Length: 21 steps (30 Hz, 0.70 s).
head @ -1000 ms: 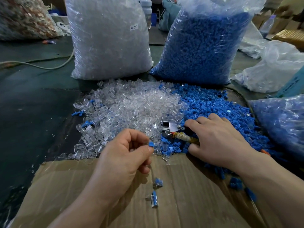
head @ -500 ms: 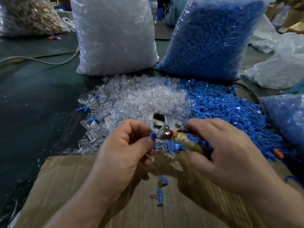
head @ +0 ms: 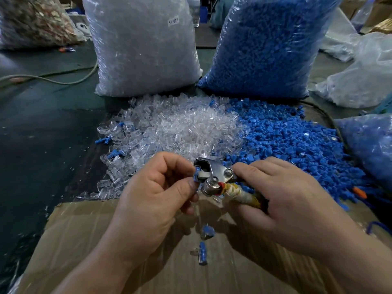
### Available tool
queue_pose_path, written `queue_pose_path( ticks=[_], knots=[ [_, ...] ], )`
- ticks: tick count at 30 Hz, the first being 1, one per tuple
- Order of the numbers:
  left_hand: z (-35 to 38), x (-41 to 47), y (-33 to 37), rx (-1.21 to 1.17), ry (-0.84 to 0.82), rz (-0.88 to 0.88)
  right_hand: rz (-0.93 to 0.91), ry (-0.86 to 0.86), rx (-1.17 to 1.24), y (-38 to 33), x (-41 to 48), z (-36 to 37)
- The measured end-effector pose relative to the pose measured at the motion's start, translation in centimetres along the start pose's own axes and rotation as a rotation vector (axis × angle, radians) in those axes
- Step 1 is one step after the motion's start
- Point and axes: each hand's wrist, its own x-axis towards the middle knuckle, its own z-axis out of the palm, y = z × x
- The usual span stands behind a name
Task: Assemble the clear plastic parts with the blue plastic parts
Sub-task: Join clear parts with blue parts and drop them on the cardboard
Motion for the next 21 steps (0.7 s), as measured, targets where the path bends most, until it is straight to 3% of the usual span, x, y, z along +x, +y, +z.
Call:
queue_pose_path(
  ticks=[12, 16, 21],
  knots=[
    [0.4, -0.4, 0.9, 0.126, 0.039, -0.007, 0.069, -0.008, 0.061, -0.3, -0.2, 0.0],
    [0.2, -0.1, 1.2, 0.193, 0.088, -0.120, 0.152, 0.062, -0.084, 1.4, 0.8, 0.4],
    [0.6, -0.3, 1.1, 0.260, 0.039, -0.256, 0.306, -0.025, -0.223, 3.3, 2.7, 1.4]
  ],
)
